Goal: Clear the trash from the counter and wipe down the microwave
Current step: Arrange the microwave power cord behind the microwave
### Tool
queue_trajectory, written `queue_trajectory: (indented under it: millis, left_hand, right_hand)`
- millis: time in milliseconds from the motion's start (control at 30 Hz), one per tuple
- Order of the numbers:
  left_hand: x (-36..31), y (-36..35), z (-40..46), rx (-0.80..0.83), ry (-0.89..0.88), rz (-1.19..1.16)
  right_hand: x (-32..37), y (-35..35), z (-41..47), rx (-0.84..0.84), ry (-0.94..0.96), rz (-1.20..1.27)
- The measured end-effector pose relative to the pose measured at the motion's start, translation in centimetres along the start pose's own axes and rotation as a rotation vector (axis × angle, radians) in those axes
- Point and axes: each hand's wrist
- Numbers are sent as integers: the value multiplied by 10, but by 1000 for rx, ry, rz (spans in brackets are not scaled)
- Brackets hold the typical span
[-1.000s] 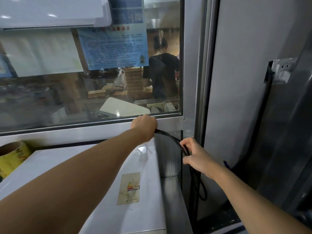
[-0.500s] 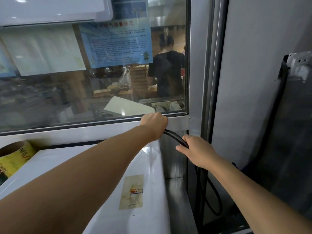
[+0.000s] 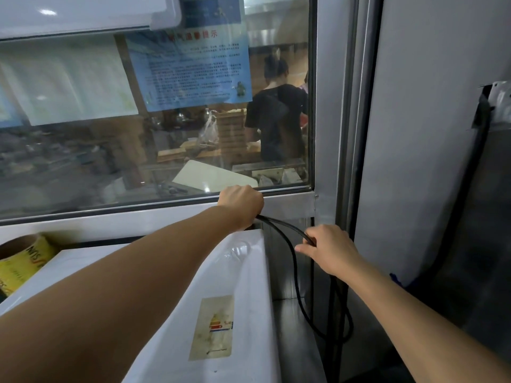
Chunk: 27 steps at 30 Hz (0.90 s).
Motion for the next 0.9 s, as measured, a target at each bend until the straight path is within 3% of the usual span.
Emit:
queue_trajectory:
  millis: [233, 500, 767, 900]
  left_hand:
    - [6, -5, 4, -43, 75, 9]
    - [30, -17, 6, -13, 168, -17]
    - [30, -28, 6, 1, 198, -105]
    - [25, -41, 3, 25, 197, -145]
  right_hand:
    - [-12, -5, 4, 58, -116, -55]
    - [-12, -32, 21, -80, -170, 33]
    - [-26, -74, 31, -131, -229, 353]
    - [-32, -99, 33, -75, -294, 460]
Point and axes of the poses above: each hand's wrist, its own z-axis towards the middle knuckle, its own y-axis out of the back of the hand, x = y × z, and after that the axes turned 11 degrees about y, right-handed
